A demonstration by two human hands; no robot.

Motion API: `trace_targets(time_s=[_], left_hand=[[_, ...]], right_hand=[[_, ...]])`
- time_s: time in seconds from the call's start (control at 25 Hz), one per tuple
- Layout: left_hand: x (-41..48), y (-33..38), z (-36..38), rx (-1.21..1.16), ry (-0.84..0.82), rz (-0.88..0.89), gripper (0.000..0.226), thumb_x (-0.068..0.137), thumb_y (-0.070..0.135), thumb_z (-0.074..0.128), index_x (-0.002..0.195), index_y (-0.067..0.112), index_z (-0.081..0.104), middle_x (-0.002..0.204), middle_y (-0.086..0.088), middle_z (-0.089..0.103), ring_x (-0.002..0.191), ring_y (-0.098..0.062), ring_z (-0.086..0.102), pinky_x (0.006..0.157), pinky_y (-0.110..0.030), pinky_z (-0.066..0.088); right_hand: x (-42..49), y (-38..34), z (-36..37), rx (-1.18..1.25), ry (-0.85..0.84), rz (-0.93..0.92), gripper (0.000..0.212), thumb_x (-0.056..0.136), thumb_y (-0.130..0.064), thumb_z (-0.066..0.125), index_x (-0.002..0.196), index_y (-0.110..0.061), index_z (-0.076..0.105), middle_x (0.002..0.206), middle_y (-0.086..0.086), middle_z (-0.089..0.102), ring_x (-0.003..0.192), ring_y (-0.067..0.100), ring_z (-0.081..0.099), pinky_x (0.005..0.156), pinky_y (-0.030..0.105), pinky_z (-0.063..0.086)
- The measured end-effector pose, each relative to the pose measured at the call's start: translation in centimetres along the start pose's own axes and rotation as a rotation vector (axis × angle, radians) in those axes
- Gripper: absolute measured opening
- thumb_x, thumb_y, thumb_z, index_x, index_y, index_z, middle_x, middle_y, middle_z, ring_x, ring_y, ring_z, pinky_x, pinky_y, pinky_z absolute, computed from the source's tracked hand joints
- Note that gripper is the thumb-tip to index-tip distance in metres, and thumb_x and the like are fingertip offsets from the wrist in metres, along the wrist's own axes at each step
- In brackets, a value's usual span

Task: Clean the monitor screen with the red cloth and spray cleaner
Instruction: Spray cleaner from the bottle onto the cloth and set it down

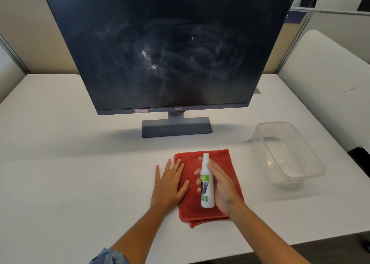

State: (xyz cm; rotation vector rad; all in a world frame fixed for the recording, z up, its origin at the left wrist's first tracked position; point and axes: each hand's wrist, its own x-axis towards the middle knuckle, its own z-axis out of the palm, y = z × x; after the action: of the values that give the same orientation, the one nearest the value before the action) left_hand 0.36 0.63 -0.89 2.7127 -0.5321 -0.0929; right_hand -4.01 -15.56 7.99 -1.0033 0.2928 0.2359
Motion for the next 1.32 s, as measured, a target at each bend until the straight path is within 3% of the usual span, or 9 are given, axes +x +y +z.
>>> trace_targets(time_s=[0.08,0.16,0.24,0.32,0.44,0.68,1.08,1.32], left_hand=[[0.0,0.0,0.1,0.001,0.004,-0.002,0.062,0.092,0.056,0.02,0.146,0.029,0.009,0.158,0.006,0.007,0.139,-0.01,-0.015,0.113,-0.044,-0.016],[0.0,0.0,0.1,-0.003,0.014,0.006,0.061,0.093,0.055,0.022,0.146,0.028,0.011,0.157,0.006,0.008,0.14,-0.01,-0.014,0.114,-0.045,-0.015],[0.0,0.0,0.0,-0.011,0.025,0.008,0.062,0.091,0.055,0.021,0.146,0.027,0.013,0.157,0.006,0.009,0.14,-0.011,-0.013,0.114,-0.045,-0.014],[0.0,0.0,-0.1,-0.019,0.033,0.009,0.062,0.091,0.055,0.023,0.146,0.027,0.016,0.157,0.006,0.01,0.14,-0.011,-0.012,0.114,-0.045,-0.012],[0.0,0.1,-0.2,-0.024,0.04,0.01,0.062,0.091,0.054,0.025,0.146,0.026,0.018,0.157,0.005,0.012,0.141,-0.012,-0.01,0.115,-0.046,-0.011],[0.1,0.1,-0.1,-0.013,0.039,0.007,0.061,0.091,0.053,0.025,0.145,0.026,0.019,0.157,0.006,0.012,0.14,-0.012,-0.011,0.114,-0.046,-0.011],[0.2,0.2,-0.2,-0.014,0.038,0.0,0.062,0.09,0.054,0.024,0.145,0.025,0.02,0.156,0.007,0.011,0.145,-0.016,-0.001,0.115,-0.047,-0.009],[0.2,0.1,0.1,-0.026,0.034,-0.002,0.063,0.091,0.056,0.024,0.146,0.027,0.018,0.157,0.006,0.012,0.141,-0.011,-0.008,0.115,-0.045,-0.012]], right_hand=[[0.1,0.7,0.2,0.015,0.015,0.117,0.045,0.086,-0.043,0.052,0.115,-0.009,0.062,0.074,0.008,0.062,0.053,0.016,0.054,0.046,0.027,0.046],[0.3,1.0,0.3,-0.053,0.069,0.22,0.05,0.081,-0.056,0.055,0.091,-0.009,0.068,0.062,0.005,0.057,0.045,0.014,0.05,0.041,0.024,0.043],[0.7,1.1,0.2,-0.126,0.134,0.296,0.058,0.072,-0.071,0.056,0.064,-0.014,0.061,0.053,0.003,0.052,0.04,0.014,0.047,0.04,0.023,0.04],[1.2,1.0,-0.2,-0.143,0.174,0.365,0.066,0.065,-0.081,0.053,0.052,-0.016,0.051,0.048,0.002,0.049,0.037,0.015,0.044,0.039,0.022,0.038],[2.0,0.7,-0.7,-0.082,0.183,0.469,0.069,0.06,-0.084,0.055,0.05,-0.016,0.048,0.045,0.002,0.047,0.035,0.015,0.042,0.037,0.021,0.036],[3.3,0.7,-1.0,0.04,0.168,0.625,0.056,0.065,-0.067,0.063,0.049,-0.016,0.045,0.041,-0.001,0.045,0.029,0.01,0.038,0.032,0.015,0.032],[4.3,0.9,-0.9,0.091,0.209,0.648,0.048,0.076,-0.052,0.054,0.046,-0.015,0.043,0.037,-0.001,0.041,0.026,0.009,0.034,0.032,0.013,0.029],[3.1,0.9,-1.7,0.155,0.223,0.669,0.051,0.072,-0.057,0.06,0.048,-0.014,0.045,0.039,0.0,0.045,0.027,0.011,0.04,0.032,0.015,0.034]])
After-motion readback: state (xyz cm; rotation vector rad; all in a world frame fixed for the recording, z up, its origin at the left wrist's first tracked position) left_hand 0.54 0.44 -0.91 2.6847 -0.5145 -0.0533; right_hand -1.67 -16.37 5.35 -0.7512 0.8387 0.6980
